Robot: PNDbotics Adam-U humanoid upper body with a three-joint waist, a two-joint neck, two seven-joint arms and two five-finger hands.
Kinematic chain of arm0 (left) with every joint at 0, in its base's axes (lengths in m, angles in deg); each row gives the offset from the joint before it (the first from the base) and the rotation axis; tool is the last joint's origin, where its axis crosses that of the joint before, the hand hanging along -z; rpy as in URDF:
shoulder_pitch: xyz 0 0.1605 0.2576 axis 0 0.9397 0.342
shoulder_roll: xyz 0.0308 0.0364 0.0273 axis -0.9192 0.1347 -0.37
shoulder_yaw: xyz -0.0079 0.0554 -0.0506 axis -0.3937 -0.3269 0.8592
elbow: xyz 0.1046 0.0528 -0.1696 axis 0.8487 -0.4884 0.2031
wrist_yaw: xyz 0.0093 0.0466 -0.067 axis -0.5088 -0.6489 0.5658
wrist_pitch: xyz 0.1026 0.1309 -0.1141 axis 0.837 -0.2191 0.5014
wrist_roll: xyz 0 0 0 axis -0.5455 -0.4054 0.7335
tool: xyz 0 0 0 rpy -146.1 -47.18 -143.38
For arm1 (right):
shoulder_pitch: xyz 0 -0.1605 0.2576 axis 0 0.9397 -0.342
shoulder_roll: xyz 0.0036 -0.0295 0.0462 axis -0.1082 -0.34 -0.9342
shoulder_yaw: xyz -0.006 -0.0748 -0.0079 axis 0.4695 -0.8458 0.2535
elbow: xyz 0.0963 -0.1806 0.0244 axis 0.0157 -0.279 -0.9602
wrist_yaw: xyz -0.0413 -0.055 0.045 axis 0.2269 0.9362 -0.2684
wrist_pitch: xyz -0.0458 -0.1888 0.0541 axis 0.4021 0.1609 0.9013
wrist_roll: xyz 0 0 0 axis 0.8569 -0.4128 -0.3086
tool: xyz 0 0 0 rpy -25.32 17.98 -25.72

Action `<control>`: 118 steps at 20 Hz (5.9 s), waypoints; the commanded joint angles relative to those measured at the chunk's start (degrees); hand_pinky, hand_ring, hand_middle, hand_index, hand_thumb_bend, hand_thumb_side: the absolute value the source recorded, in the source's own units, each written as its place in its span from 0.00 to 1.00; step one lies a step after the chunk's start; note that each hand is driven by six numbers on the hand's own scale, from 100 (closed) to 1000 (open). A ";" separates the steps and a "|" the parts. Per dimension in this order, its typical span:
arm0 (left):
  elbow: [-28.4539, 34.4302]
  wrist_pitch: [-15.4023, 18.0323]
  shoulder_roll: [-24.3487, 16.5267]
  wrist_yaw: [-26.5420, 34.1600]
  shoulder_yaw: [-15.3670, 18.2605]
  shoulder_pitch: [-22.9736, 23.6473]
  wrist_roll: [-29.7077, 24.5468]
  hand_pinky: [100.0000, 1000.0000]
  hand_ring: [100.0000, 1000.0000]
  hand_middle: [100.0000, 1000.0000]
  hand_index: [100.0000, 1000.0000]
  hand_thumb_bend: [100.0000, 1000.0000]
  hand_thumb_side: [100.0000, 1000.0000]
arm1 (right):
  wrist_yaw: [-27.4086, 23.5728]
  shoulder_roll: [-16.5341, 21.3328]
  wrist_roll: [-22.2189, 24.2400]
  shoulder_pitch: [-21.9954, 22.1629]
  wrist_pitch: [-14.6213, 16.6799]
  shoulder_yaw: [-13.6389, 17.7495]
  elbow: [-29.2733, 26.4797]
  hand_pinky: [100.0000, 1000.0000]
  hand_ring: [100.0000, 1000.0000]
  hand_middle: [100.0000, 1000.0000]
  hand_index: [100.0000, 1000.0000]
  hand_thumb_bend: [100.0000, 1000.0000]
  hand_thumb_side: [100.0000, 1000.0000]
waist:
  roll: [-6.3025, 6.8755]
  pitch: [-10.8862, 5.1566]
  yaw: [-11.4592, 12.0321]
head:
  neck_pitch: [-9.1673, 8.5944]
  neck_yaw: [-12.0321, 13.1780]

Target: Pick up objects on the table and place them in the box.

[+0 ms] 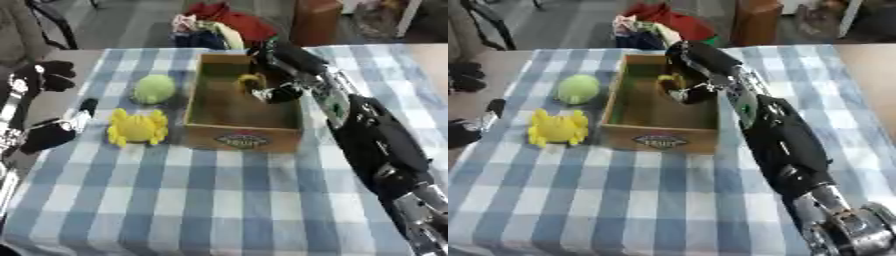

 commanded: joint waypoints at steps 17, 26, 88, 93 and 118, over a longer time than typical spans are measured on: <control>-0.29 -0.69 -2.37 -0.13 2.03 -0.27 1.93 0.70 0.64 0.62 0.77 0.32 0.00 | -11.59 9.93 -3.28 4.64 0.84 6.18 -10.31 0.67 1.00 0.63 0.82 0.00 0.17 | -0.09 0.44 -4.97 | -1.08 4.10; -3.21 -0.71 -6.17 -1.59 1.63 -0.98 2.74 0.69 0.64 0.62 0.77 0.34 0.00 | -19.45 19.53 -11.14 12.27 2.97 8.66 -14.20 0.63 1.00 0.61 0.82 0.00 0.25 | -0.26 0.67 -7.55 | -1.68 5.98; -27.35 4.00 -14.25 -16.76 -12.18 -26.43 -6.15 0.51 0.27 0.21 0.43 0.20 0.00 | -80.44 29.11 23.58 24.42 -23.13 12.91 -36.15 0.62 1.00 0.59 0.82 0.00 0.25 | 0.55 -0.77 -14.15 | -1.17 8.70; -27.18 6.16 -10.79 -14.65 -15.63 -29.63 -8.02 0.56 0.42 0.35 0.54 0.24 0.00 | -82.57 26.66 24.50 21.09 -21.78 10.86 -39.20 0.63 0.99 0.60 0.82 0.00 0.30 | -0.37 -0.46 -17.60 | -2.48 11.52; -40.59 12.54 1.86 -26.79 -15.40 -33.28 -5.43 0.78 0.80 0.83 0.85 0.90 0.47 | -84.08 27.00 25.07 20.87 -22.85 10.62 -39.90 0.63 1.00 0.62 0.82 0.00 0.32 | -0.18 -0.95 -17.83 | -3.14 10.33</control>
